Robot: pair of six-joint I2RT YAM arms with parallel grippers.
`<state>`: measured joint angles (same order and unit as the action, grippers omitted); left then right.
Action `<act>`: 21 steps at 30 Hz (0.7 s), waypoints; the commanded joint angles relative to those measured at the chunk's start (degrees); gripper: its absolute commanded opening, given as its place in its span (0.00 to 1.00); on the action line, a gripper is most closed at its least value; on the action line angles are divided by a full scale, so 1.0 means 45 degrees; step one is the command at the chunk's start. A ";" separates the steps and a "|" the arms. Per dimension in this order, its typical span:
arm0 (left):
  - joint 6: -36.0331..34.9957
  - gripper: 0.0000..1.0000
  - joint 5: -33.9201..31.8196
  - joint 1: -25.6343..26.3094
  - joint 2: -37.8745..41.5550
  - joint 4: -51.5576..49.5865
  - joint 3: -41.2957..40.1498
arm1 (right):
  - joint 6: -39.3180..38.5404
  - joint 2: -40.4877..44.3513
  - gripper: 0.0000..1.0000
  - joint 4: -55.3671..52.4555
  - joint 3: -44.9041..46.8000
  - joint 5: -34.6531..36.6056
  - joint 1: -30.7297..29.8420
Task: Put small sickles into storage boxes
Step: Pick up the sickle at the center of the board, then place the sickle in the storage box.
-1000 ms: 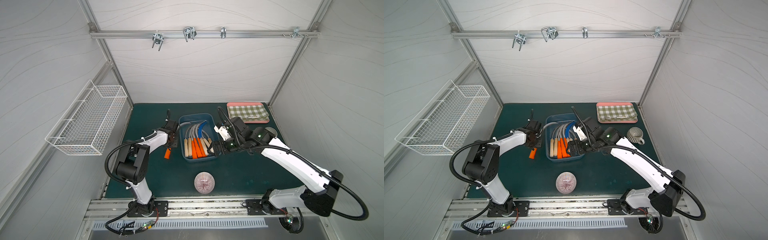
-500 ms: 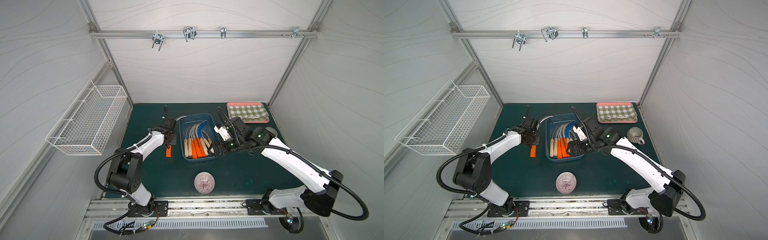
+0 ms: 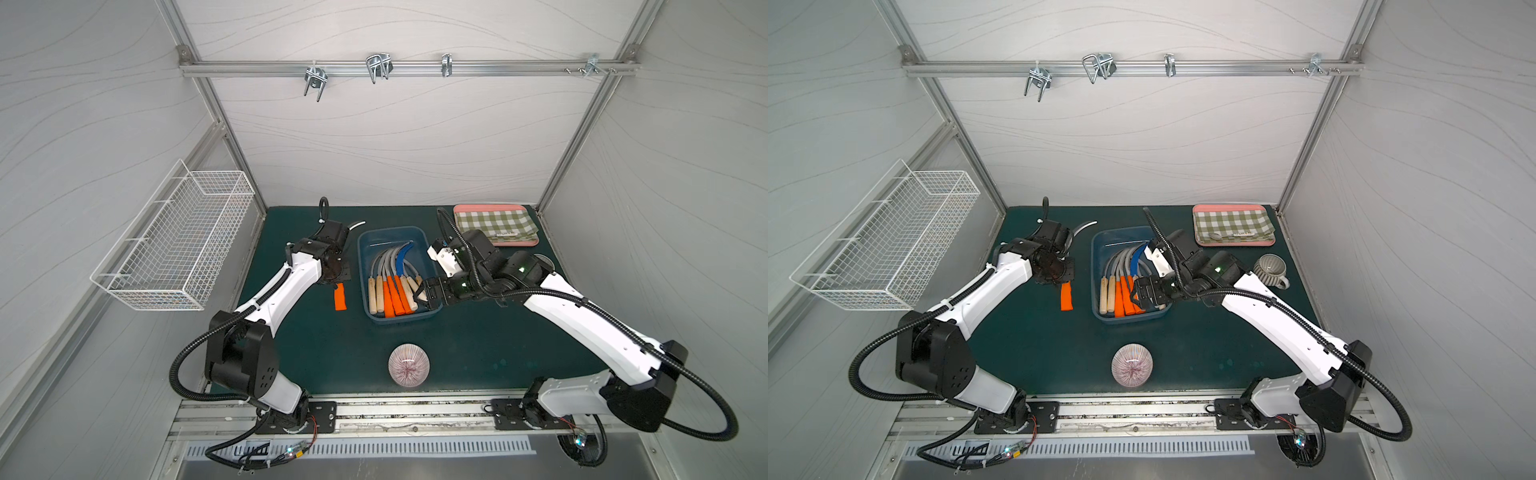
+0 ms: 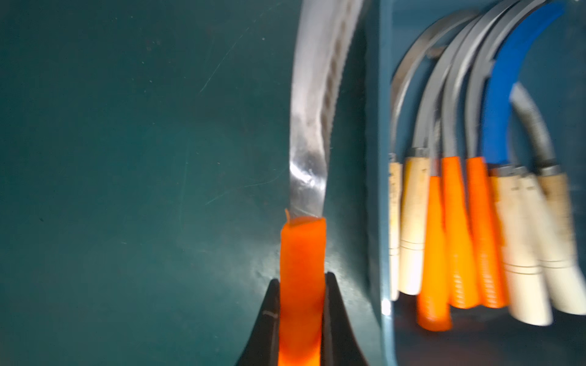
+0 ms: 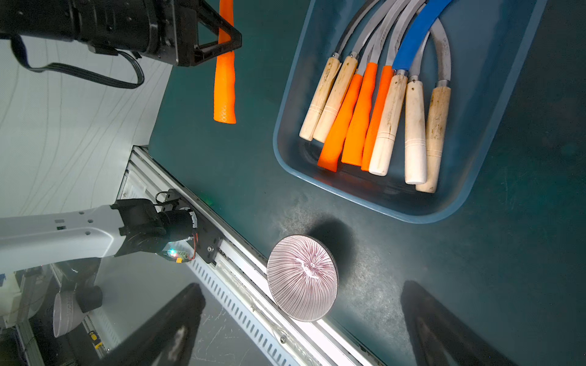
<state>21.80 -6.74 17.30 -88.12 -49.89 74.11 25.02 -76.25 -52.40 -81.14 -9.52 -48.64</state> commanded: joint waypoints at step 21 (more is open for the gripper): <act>0.4771 0.00 0.1371 0.2601 -0.4568 -0.0641 0.3535 | -0.0536 0.0598 0.99 -0.0621 -0.0054 0.0653 0.0394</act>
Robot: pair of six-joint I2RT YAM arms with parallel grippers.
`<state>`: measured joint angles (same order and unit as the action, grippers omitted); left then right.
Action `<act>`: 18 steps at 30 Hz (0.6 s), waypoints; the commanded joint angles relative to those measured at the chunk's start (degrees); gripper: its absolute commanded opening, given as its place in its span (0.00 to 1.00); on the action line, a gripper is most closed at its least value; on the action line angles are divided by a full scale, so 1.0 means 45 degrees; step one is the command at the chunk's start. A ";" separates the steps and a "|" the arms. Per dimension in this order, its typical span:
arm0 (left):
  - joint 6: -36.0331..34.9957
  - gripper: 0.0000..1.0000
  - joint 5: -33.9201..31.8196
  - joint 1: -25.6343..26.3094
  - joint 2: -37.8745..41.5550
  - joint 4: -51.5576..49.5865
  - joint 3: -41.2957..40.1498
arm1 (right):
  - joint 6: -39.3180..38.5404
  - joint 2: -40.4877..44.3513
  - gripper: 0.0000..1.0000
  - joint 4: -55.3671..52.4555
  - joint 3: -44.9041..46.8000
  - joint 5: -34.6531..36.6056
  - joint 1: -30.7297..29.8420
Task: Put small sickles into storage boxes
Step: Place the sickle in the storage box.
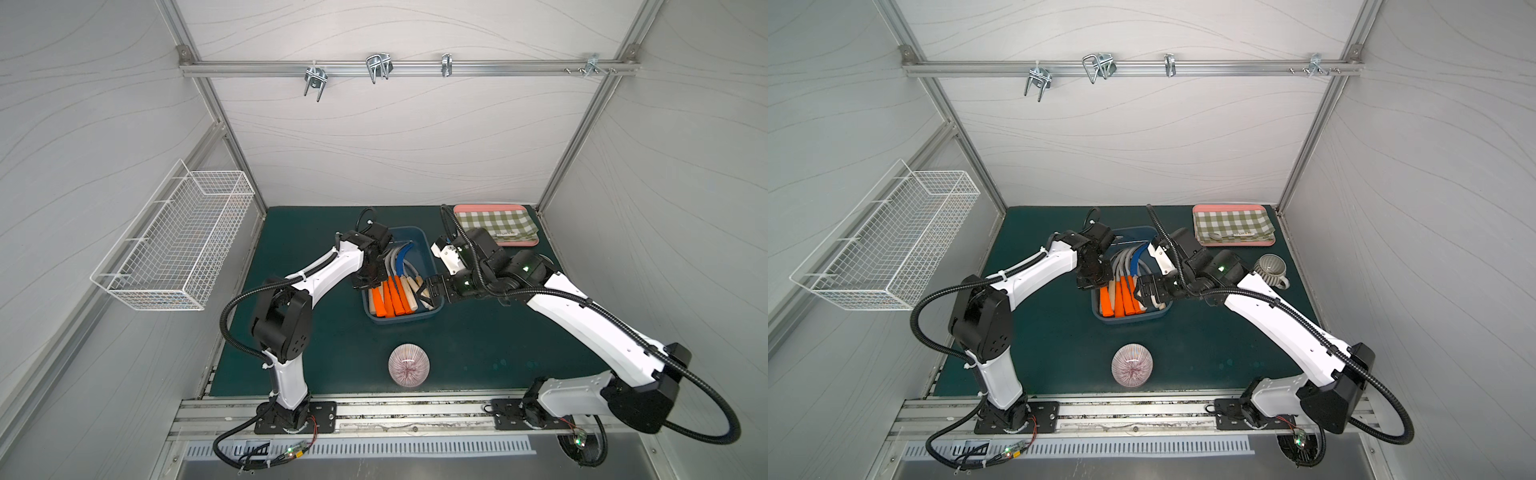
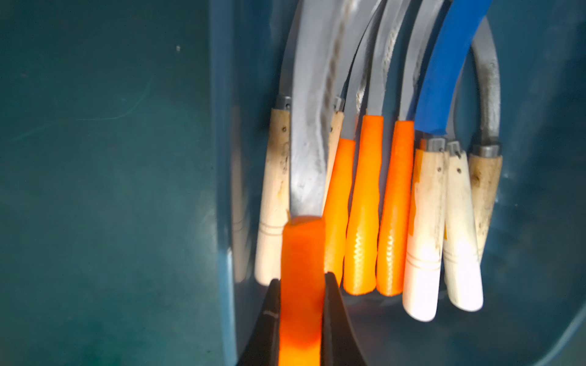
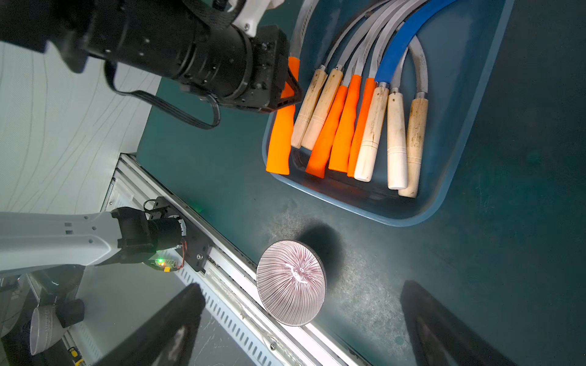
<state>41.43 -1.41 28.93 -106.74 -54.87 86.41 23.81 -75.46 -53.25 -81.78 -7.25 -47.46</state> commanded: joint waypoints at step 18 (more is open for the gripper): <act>-0.1315 0.80 -0.0333 0.0017 -0.0387 -0.0185 0.2121 | -0.0749 0.0253 0.99 -0.0254 -0.0037 -0.0006 0.1071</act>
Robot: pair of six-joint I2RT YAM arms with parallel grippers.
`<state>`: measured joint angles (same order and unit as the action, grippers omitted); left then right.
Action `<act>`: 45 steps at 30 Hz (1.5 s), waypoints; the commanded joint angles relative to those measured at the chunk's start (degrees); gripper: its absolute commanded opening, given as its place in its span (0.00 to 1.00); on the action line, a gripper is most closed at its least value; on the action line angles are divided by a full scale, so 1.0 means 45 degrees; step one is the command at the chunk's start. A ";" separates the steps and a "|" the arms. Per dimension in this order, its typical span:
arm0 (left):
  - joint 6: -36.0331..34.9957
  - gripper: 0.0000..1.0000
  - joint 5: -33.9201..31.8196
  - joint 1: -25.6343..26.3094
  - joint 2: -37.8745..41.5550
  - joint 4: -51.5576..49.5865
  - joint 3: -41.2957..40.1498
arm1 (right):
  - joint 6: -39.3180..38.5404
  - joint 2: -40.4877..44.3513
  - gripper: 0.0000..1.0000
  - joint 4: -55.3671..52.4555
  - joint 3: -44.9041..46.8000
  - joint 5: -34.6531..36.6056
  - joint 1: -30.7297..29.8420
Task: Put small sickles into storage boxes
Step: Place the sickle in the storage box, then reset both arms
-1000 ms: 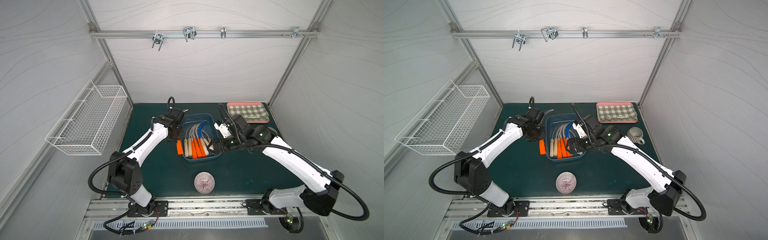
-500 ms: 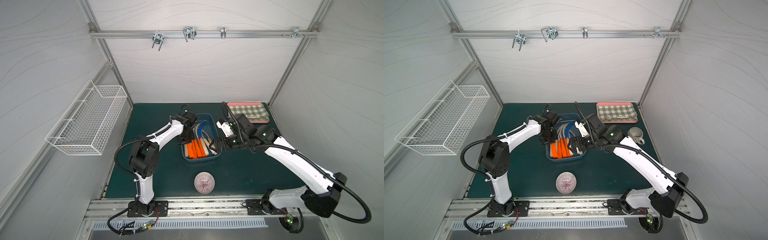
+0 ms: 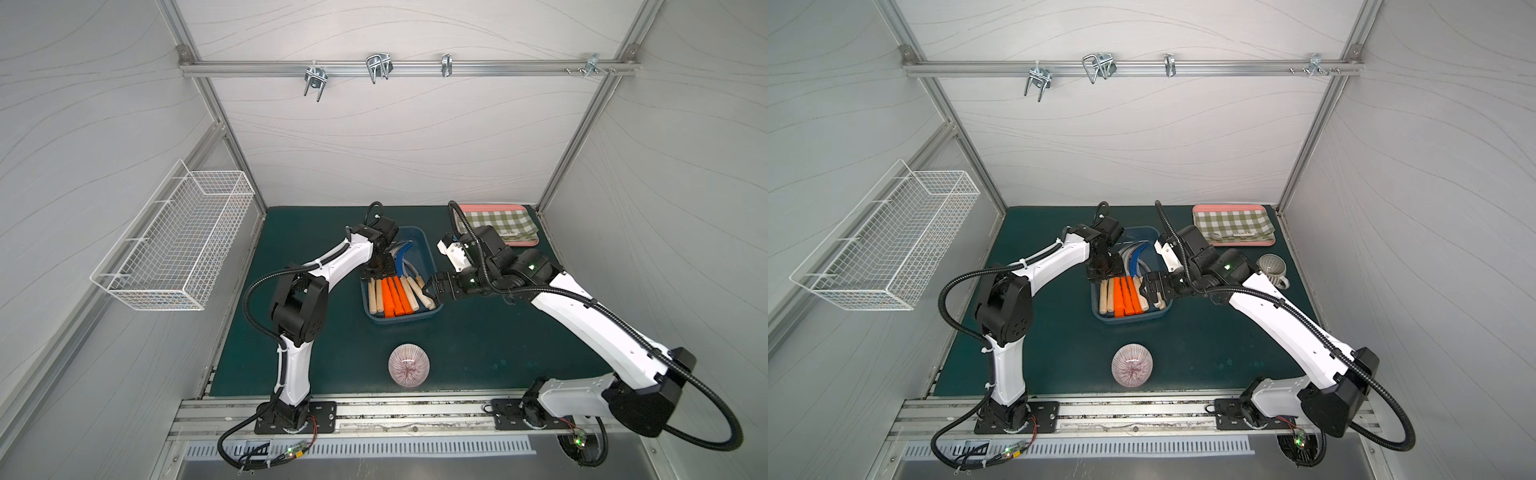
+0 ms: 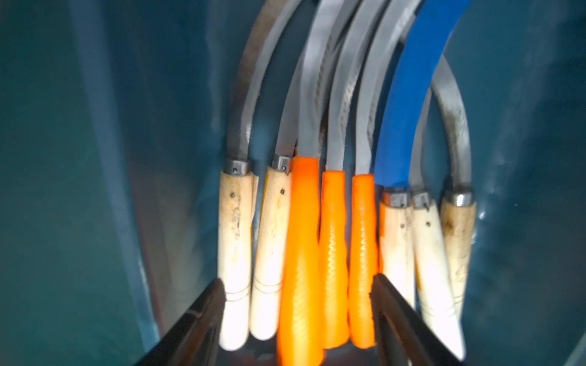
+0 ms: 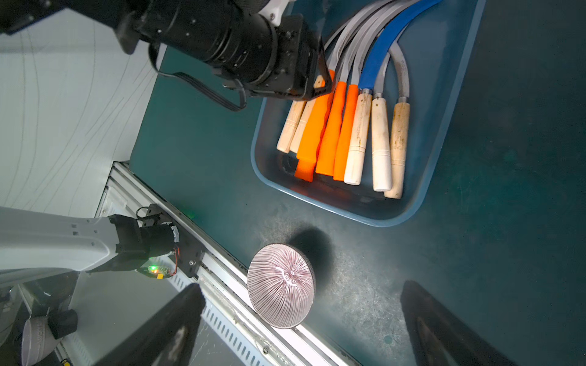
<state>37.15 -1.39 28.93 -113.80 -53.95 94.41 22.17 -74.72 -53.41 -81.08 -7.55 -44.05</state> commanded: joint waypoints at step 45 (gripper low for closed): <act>-0.5360 0.99 -0.3793 -0.7346 0.7594 1.7117 -1.4396 | -0.4587 -0.2890 0.99 2.0149 1.1512 0.4066 0.8393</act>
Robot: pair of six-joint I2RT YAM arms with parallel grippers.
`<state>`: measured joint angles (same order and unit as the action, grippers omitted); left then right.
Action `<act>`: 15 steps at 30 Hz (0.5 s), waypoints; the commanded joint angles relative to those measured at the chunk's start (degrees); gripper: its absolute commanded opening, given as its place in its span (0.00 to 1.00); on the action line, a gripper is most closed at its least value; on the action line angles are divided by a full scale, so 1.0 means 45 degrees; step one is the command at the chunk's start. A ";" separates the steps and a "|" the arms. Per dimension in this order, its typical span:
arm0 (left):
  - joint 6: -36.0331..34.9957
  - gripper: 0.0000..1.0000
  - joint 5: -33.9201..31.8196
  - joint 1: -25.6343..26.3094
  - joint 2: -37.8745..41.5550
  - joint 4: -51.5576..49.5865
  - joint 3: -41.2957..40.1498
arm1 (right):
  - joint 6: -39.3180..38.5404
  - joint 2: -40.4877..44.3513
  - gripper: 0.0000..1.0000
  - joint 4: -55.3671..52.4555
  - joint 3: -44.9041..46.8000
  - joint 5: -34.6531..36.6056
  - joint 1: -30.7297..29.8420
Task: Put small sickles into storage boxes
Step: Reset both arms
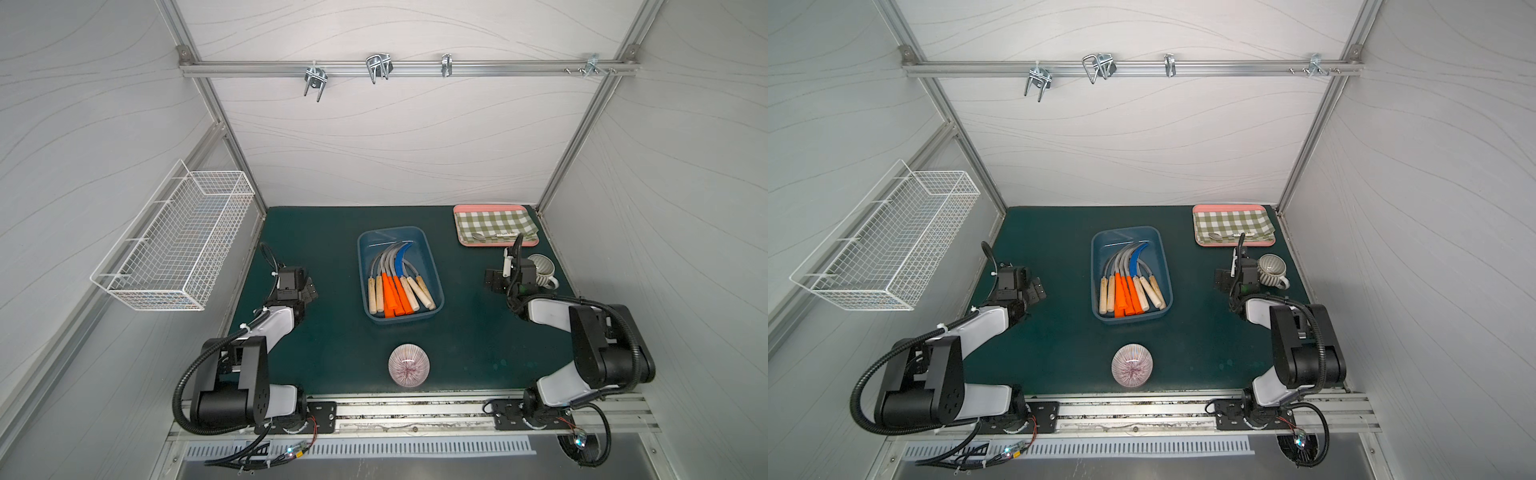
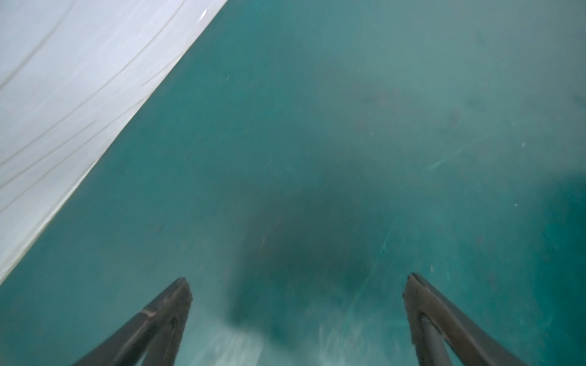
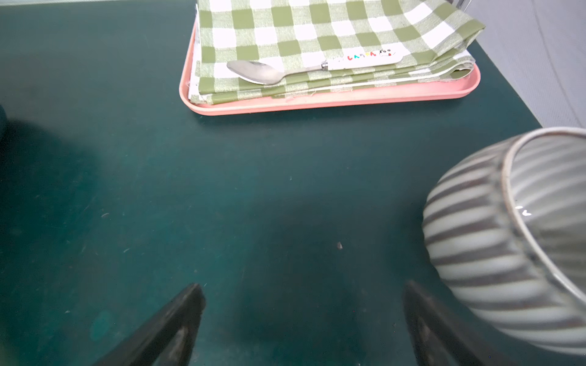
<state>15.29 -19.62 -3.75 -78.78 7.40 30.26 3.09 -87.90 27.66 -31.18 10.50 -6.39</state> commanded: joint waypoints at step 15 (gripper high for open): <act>-0.2855 0.99 0.1879 0.0833 -0.2094 0.8417 -0.1198 | -0.0785 -0.0547 0.99 0.4297 0.1361 -0.1147 0.0075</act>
<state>5.06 -12.58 0.23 -88.58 39.81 23.97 1.02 -90.04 44.53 -24.60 6.35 -6.35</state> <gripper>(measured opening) 0.993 0.992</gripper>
